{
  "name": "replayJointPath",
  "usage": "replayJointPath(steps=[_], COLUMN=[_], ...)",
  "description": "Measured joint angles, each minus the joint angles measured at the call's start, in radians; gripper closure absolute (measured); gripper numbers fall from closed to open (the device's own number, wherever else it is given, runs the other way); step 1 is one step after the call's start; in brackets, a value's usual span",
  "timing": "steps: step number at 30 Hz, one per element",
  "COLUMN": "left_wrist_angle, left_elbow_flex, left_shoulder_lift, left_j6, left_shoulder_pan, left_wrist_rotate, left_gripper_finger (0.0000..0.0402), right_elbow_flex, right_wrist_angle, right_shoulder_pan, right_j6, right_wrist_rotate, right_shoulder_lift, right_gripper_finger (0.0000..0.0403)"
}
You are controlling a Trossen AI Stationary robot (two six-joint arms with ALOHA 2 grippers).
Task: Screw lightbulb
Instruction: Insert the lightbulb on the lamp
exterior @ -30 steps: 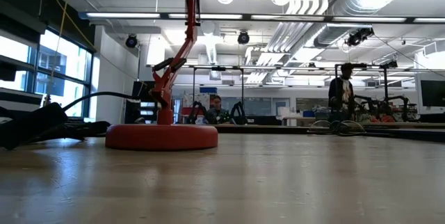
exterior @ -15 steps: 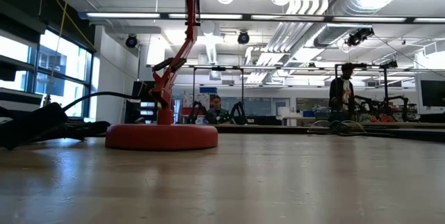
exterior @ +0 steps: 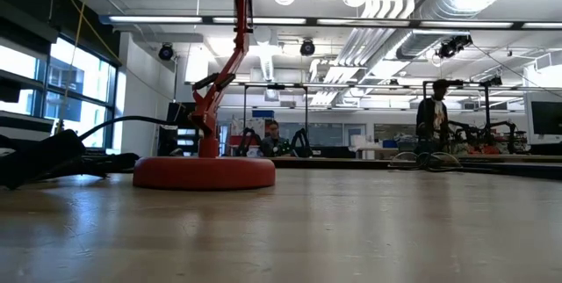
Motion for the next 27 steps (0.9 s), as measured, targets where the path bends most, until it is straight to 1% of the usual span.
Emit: replayJointPath(steps=[3,8,12,16,18,22,27], left_wrist_angle=[0.016,0.022,0.009,-0.002,0.013,0.042,0.044], left_elbow_flex=[0.0,0.0,0.0,0.0,0.0,0.0,0.0], left_shoulder_lift=[0.012,0.006,0.006,0.006,0.006,0.005,0.005], left_j6=[0.039,0.049,0.048,0.046,0.046,0.045,0.045], left_shoulder_pan=[0.0,-0.001,-0.002,-0.002,-0.001,-0.002,0.008], left_wrist_rotate=[0.002,-0.002,-0.018,-0.016,-0.005,0.044,0.063], left_gripper_finger=[0.0101,0.0108,0.0142,0.0187,0.0203,0.0214,0.0215], right_elbow_flex=[0.0,0.0,0.0,0.0,0.0,0.0,0.0], right_wrist_angle=[-0.003,-0.004,-0.003,-0.003,-0.003,-0.002,-0.001], right_shoulder_pan=[-0.008,-0.02,-0.02,-0.017,-0.016,-0.015,-0.016], right_j6=[-0.002,-0.004,-0.001,0.007,0.002,-0.005,-0.017], right_wrist_rotate=[0.0,-0.011,-0.029,-0.036,-0.042,-0.054,-0.072], right_shoulder_lift=[0.002,0.002,0.002,0.002,0.002,0.002,0.002], right_gripper_finger=[0.0143,0.0143,0.0143,0.0143,0.0143,0.0143,0.0143])
